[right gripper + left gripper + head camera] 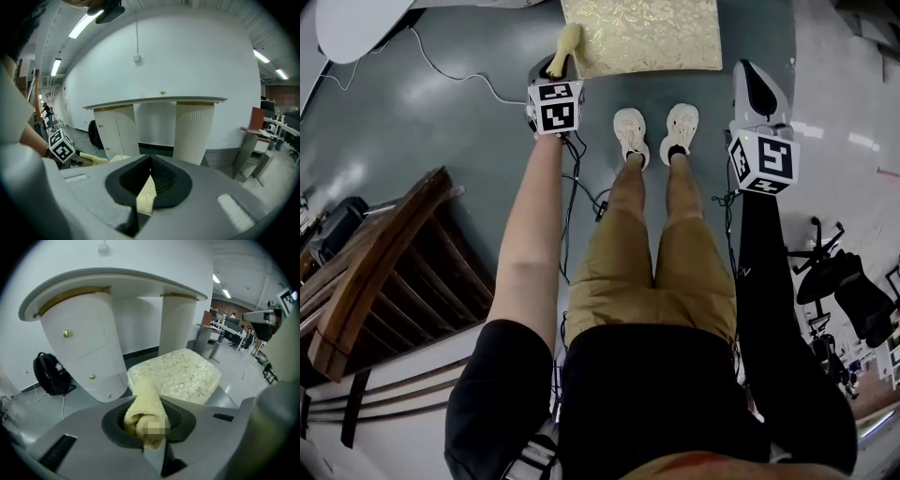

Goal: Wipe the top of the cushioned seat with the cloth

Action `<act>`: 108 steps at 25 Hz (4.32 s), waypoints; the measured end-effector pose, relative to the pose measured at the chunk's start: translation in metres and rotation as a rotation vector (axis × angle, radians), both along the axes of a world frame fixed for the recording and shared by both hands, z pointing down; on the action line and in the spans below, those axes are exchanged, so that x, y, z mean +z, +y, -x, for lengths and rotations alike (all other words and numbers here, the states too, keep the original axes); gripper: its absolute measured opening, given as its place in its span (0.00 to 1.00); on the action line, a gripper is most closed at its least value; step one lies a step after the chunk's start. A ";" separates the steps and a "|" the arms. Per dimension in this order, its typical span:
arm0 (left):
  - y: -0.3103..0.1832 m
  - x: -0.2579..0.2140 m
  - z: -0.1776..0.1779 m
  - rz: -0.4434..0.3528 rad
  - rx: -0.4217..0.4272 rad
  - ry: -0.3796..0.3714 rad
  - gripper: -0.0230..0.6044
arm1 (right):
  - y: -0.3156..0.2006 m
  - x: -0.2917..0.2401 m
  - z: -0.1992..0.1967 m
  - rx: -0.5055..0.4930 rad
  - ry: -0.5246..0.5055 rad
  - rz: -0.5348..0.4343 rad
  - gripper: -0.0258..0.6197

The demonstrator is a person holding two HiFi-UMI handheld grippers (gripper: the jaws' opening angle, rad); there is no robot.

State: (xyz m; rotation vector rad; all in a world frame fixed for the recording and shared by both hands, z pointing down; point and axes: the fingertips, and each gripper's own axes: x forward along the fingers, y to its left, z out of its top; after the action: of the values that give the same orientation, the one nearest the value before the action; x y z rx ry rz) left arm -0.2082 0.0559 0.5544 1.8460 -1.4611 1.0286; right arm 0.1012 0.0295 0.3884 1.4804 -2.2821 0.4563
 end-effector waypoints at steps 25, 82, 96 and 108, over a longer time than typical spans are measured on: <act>-0.002 0.049 -0.301 0.158 0.299 0.232 0.14 | 0.022 0.026 -0.129 0.049 -0.026 0.031 0.04; -0.162 -0.048 -0.180 -0.178 0.160 0.240 0.14 | -0.072 0.020 -0.018 0.040 -0.033 0.050 0.04; -0.163 0.031 -0.280 -0.011 0.244 0.277 0.13 | -0.091 0.043 -0.064 0.018 -0.029 0.079 0.04; -0.151 0.036 -0.041 -0.021 -0.109 0.092 0.13 | -0.088 0.031 0.011 -0.089 -0.038 0.055 0.04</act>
State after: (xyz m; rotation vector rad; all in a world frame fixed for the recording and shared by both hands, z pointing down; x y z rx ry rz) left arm -0.1673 -0.0953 0.5905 1.7830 -1.5051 0.8676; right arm 0.0905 -0.0586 0.4196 1.3488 -2.3343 0.5213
